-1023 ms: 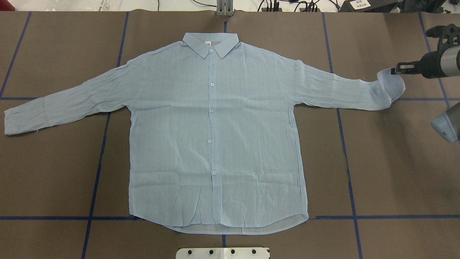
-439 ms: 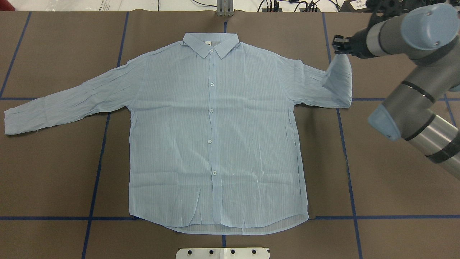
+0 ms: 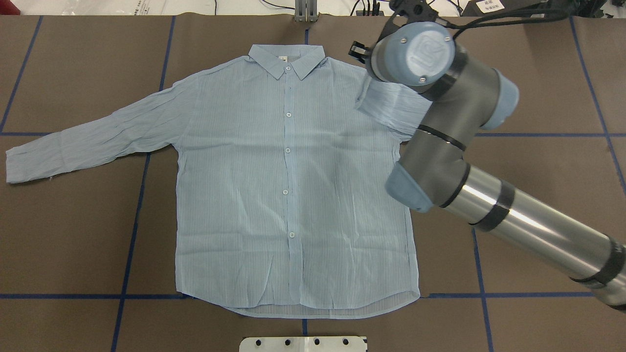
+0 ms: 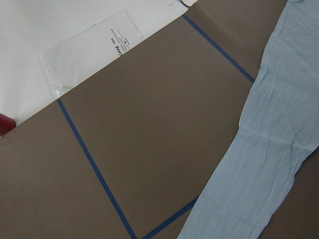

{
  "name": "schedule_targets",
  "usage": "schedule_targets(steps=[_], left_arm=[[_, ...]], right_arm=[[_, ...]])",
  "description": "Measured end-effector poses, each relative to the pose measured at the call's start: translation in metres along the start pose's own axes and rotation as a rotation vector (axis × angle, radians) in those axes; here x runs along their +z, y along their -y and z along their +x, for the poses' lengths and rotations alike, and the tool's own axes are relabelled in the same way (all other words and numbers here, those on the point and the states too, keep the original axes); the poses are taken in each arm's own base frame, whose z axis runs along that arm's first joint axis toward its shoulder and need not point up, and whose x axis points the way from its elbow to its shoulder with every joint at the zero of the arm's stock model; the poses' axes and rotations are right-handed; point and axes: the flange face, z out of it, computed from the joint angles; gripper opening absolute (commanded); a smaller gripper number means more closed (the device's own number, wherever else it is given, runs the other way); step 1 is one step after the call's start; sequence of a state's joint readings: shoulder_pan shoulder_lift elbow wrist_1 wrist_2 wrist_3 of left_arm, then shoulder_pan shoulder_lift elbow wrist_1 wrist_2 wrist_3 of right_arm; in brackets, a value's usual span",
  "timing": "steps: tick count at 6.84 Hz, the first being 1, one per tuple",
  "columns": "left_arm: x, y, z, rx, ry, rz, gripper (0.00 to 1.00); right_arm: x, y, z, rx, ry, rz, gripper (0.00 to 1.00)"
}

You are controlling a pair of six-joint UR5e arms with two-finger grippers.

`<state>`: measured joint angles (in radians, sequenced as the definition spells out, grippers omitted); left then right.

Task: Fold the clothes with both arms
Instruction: 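Carry the held cuff across the shirt toward the collar with the right gripper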

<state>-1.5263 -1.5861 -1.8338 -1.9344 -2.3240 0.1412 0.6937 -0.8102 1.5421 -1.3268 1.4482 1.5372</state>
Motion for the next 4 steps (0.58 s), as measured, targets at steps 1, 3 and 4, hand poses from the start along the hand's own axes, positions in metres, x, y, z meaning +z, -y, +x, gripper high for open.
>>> schedule_targets(steps=[1, 3, 4], left_arm=[[0.002, -0.002, -0.002, -0.005, -0.001, -0.005, 1.00], [0.007, -0.006, -0.006, -0.016, -0.002, -0.015, 1.00], [0.010, -0.008, -0.008, -0.021, -0.003, -0.021, 1.00]], right_arm=[[0.011, -0.029, -0.058, 0.033, -0.002, 0.039, 0.00], [0.011, -0.081, -0.146, 0.044, 0.007, 0.080, 0.00], [0.006, -0.100, -0.177, 0.034, 0.010, 0.088, 0.00]])
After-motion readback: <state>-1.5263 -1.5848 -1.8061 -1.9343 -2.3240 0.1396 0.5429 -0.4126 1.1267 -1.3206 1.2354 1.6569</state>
